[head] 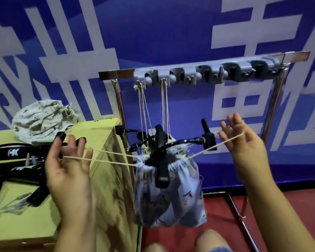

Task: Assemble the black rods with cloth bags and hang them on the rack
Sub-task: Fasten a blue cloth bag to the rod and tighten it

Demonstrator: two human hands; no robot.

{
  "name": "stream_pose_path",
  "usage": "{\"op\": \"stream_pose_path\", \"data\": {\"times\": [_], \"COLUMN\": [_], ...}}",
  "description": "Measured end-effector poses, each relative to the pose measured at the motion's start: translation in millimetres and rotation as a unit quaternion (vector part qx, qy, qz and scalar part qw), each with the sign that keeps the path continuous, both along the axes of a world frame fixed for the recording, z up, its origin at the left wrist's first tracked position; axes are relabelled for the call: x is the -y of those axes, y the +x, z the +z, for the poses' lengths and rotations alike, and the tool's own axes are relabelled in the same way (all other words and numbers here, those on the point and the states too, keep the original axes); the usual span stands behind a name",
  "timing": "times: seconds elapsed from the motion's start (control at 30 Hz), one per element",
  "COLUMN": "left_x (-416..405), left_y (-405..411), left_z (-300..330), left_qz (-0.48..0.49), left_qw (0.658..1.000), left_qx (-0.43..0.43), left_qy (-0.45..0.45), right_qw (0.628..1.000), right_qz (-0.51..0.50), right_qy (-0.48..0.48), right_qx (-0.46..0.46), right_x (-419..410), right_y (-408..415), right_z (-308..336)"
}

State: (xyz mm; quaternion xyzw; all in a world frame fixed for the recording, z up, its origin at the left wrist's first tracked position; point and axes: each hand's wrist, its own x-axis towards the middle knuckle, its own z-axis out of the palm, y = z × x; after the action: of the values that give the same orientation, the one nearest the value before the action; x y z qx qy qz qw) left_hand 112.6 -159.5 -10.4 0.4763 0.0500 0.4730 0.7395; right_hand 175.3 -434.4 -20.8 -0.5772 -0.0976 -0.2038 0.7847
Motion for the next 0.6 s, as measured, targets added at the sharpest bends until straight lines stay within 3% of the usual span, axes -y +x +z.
{"op": "stream_pose_path", "data": {"times": [0.1, 0.2, 0.27, 0.37, 0.47, 0.6], "left_x": [-15, -18, -23, -38, -51, -46], "left_y": [-4, -5, -3, 0, -4, -9], "left_z": [11, 20, 19, 2, -16, -17], "left_qz": [-0.198, -0.268, -0.195, -0.072, -0.016, -0.002], "left_qw": [0.978, 0.963, 0.978, 0.987, 0.989, 0.990], "left_qx": [-0.032, -0.031, -0.054, -0.085, -0.096, -0.077], "left_qy": [-0.060, 0.000, 0.049, 0.115, 0.108, 0.118], "right_qw": [0.976, 0.937, 0.948, 0.967, 0.976, 0.981], "right_qz": [0.105, 0.238, 0.231, 0.125, 0.031, 0.027], "right_qy": [0.172, 0.195, 0.128, 0.119, 0.106, 0.058], "right_qx": [-0.081, -0.168, -0.177, -0.185, -0.188, -0.184], "right_x": [6, 14, 16, 21, 29, 30], "right_y": [4, 6, 12, 27, 38, 38], "right_z": [12, 22, 18, 8, -3, -8]}}
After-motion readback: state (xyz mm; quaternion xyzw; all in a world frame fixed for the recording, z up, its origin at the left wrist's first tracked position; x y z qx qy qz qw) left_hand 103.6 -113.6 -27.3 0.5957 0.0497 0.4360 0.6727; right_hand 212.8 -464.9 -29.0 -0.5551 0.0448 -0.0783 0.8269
